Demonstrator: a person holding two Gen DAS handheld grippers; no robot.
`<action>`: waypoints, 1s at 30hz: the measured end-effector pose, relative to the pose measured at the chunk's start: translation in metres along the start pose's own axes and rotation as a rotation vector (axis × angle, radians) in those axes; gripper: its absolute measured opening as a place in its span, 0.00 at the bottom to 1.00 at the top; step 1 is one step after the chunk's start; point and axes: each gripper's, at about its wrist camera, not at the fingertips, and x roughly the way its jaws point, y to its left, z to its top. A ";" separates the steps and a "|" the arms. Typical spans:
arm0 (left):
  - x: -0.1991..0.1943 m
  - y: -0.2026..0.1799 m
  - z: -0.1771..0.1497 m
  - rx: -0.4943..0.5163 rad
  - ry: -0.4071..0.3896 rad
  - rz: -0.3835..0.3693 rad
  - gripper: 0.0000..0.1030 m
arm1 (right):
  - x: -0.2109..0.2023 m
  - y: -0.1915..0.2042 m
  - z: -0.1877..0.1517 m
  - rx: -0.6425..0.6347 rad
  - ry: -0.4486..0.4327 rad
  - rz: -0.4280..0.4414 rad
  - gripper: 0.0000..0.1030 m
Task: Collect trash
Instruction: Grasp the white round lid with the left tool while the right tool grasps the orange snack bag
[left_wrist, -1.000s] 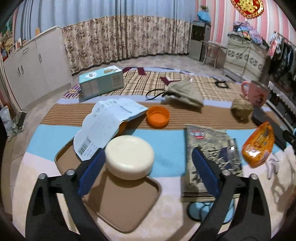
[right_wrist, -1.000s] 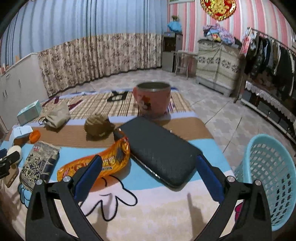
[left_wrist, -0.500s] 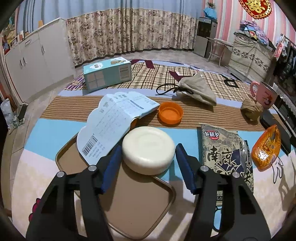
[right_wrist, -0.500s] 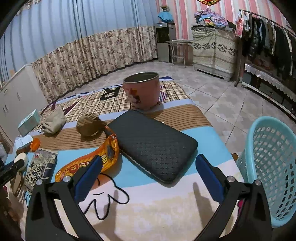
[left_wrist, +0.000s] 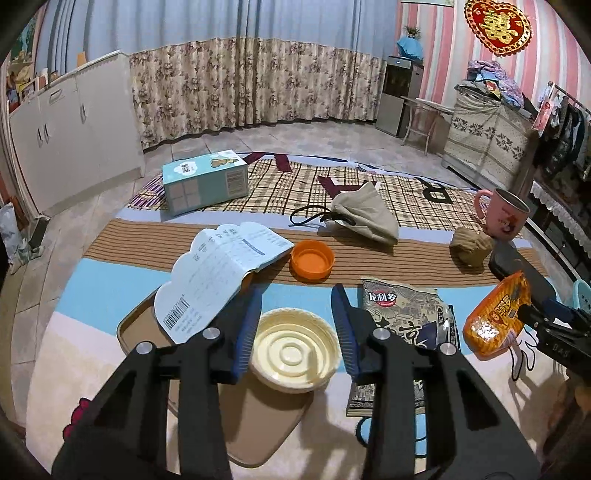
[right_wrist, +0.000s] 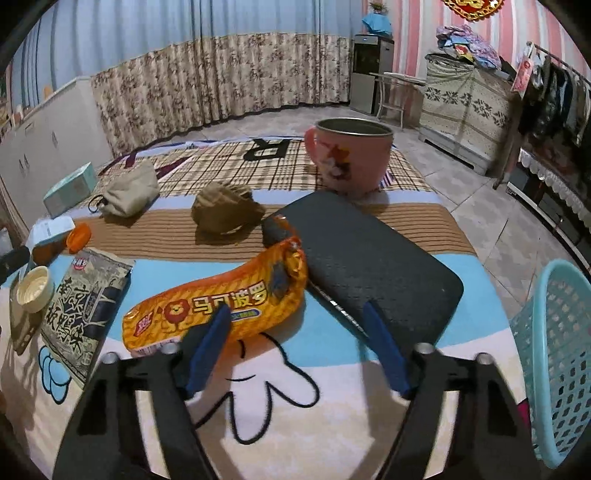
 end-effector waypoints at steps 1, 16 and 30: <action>0.001 0.001 0.000 0.000 0.002 0.003 0.35 | 0.000 0.000 0.000 0.015 0.010 0.025 0.52; 0.013 0.011 -0.006 -0.045 0.058 0.034 0.68 | 0.019 0.002 -0.001 -0.006 0.067 0.045 0.24; 0.021 0.006 -0.020 -0.030 0.108 0.010 0.90 | -0.007 -0.013 0.007 0.010 -0.035 0.064 0.04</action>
